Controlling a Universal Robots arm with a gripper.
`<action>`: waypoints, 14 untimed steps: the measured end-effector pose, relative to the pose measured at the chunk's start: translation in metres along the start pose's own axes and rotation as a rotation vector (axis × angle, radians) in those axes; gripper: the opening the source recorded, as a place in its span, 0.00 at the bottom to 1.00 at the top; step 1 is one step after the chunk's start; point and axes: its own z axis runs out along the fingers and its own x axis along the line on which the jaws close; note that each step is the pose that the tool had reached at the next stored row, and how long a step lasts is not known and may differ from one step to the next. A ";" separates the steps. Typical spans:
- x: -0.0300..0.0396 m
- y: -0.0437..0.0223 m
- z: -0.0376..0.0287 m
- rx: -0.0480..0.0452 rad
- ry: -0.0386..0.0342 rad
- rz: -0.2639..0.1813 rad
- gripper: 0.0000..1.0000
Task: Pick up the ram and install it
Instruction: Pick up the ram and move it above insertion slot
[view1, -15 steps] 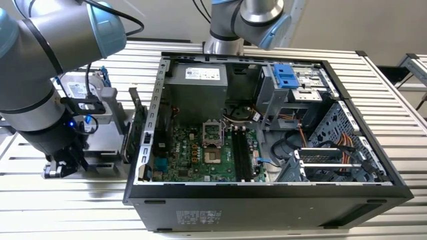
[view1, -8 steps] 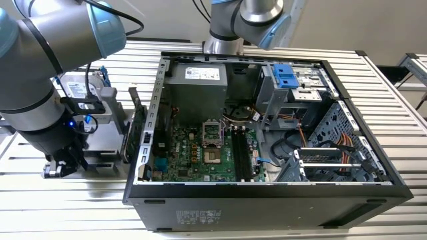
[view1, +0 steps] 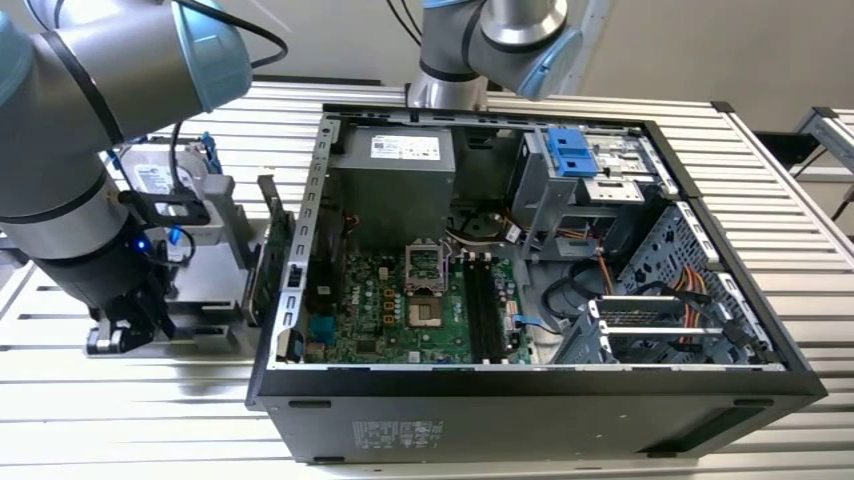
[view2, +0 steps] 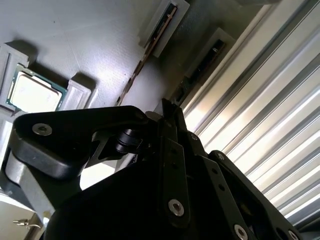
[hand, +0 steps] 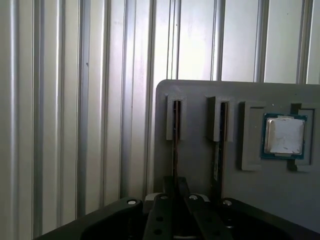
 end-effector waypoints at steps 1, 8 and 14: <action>0.0000 0.0000 -0.0007 0.0001 0.0000 0.000 0.00; -0.0001 0.0000 -0.0065 0.0001 -0.0001 0.000 0.00; -0.0001 0.0001 -0.0077 0.0003 0.0001 0.000 0.00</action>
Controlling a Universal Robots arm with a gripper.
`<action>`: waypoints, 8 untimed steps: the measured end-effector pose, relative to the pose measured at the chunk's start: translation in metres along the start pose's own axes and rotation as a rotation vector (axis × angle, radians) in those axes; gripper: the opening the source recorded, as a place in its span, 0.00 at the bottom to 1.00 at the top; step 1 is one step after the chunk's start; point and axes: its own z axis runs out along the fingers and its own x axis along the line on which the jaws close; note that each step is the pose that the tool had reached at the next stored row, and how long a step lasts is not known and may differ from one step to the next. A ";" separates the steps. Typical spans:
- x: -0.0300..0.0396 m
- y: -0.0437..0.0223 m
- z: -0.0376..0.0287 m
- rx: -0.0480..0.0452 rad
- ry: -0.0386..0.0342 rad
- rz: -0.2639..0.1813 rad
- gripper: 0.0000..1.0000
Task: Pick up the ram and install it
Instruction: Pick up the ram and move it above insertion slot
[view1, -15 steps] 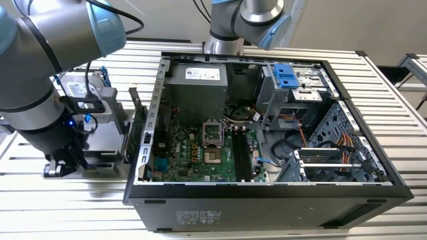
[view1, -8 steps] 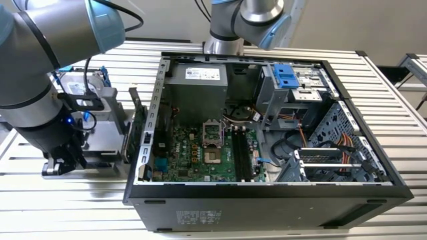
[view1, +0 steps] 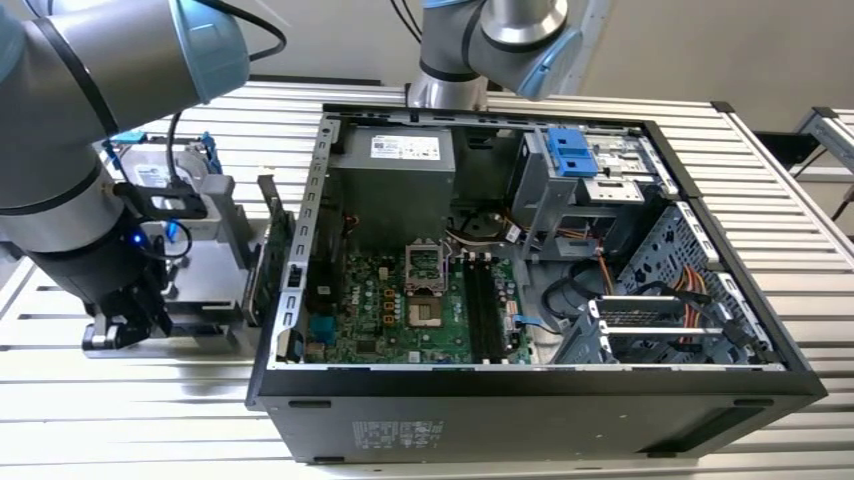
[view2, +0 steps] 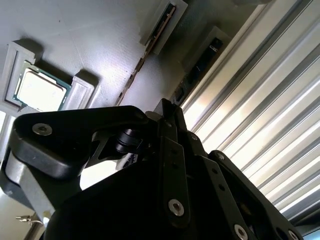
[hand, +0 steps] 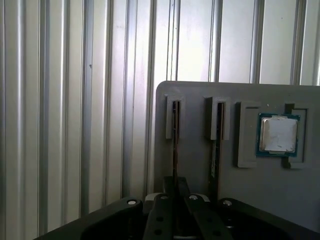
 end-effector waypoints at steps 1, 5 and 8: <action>0.0000 0.0000 -0.0001 -0.0001 0.0001 0.000 0.00; 0.0000 0.0000 -0.0001 0.0001 0.0001 0.000 0.00; 0.0000 0.0001 -0.0010 -0.0001 0.0003 0.000 0.00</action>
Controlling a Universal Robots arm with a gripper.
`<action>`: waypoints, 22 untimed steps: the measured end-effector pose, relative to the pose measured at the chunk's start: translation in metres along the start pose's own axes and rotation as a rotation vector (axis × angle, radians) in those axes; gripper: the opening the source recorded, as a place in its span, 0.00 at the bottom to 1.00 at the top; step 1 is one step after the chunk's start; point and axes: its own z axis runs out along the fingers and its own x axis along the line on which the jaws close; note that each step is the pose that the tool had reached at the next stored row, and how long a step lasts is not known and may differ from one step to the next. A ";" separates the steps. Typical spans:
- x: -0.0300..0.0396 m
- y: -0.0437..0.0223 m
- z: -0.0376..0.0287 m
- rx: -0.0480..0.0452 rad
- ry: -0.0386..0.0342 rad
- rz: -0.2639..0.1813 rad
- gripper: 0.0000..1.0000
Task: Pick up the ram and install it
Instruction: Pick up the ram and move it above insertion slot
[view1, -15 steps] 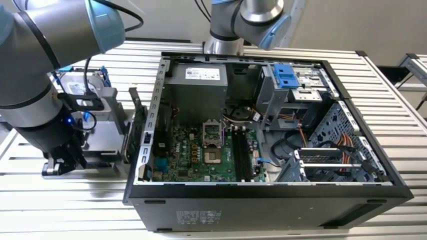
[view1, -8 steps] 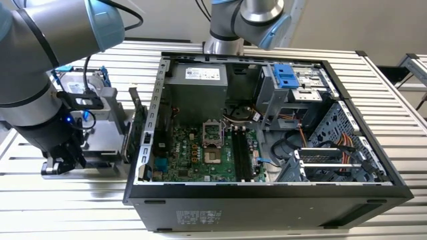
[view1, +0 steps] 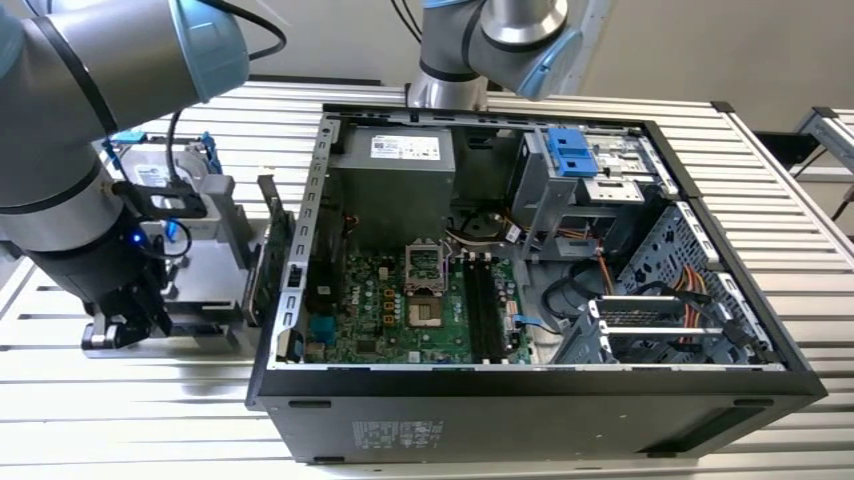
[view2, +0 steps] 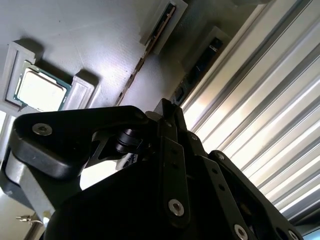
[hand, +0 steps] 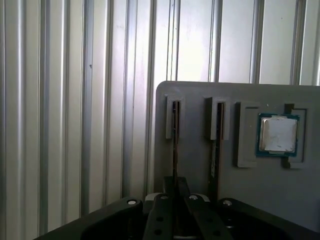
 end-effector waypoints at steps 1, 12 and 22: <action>0.0000 0.0000 -0.0006 0.0000 -0.0001 0.000 0.00; -0.0002 0.0001 -0.0093 0.0002 -0.0002 0.000 0.00; -0.0002 0.0001 -0.0146 0.0002 -0.0002 0.000 0.00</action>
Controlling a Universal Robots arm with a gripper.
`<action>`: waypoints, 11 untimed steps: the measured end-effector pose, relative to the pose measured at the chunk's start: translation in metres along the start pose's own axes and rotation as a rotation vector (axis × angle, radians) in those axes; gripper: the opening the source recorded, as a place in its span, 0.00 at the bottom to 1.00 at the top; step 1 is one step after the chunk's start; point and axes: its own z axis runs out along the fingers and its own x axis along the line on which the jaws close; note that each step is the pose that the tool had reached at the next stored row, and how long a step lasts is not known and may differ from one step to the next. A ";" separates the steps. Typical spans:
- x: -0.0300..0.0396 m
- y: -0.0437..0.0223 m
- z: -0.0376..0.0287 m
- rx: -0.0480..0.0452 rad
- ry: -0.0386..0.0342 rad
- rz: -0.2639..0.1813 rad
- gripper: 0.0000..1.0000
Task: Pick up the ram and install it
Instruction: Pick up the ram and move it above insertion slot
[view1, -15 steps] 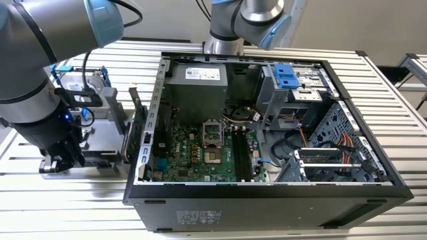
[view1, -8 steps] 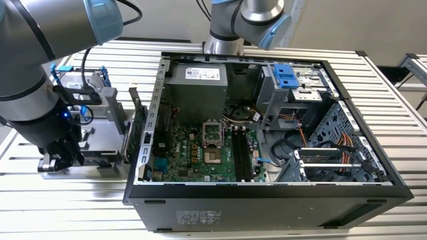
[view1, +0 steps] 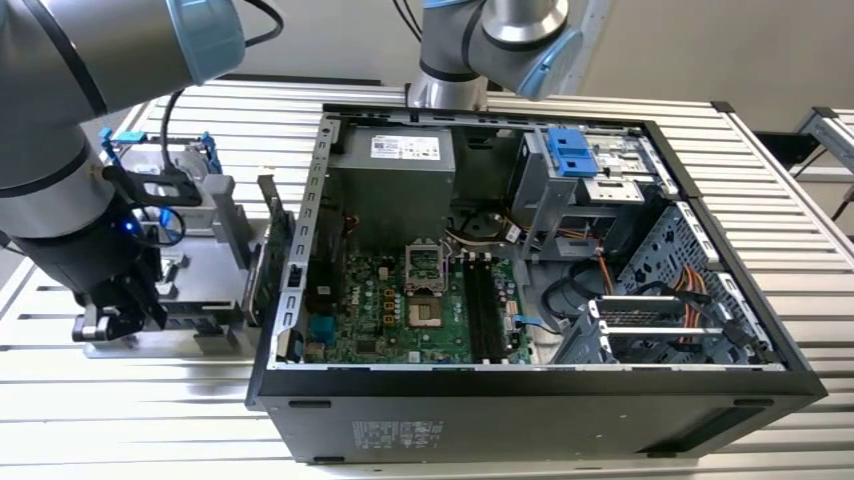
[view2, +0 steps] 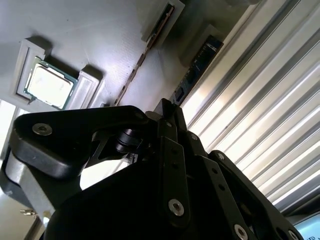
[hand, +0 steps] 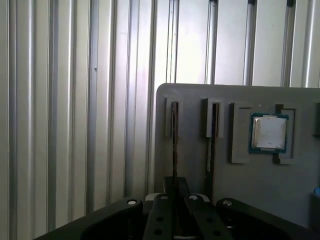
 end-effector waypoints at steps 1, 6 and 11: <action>0.0000 0.0000 -0.0003 0.0001 -0.0001 0.000 0.00; 0.0000 0.0000 -0.0017 0.0000 0.0000 0.001 0.00; 0.0000 0.0001 -0.0031 0.0001 -0.0001 0.008 0.00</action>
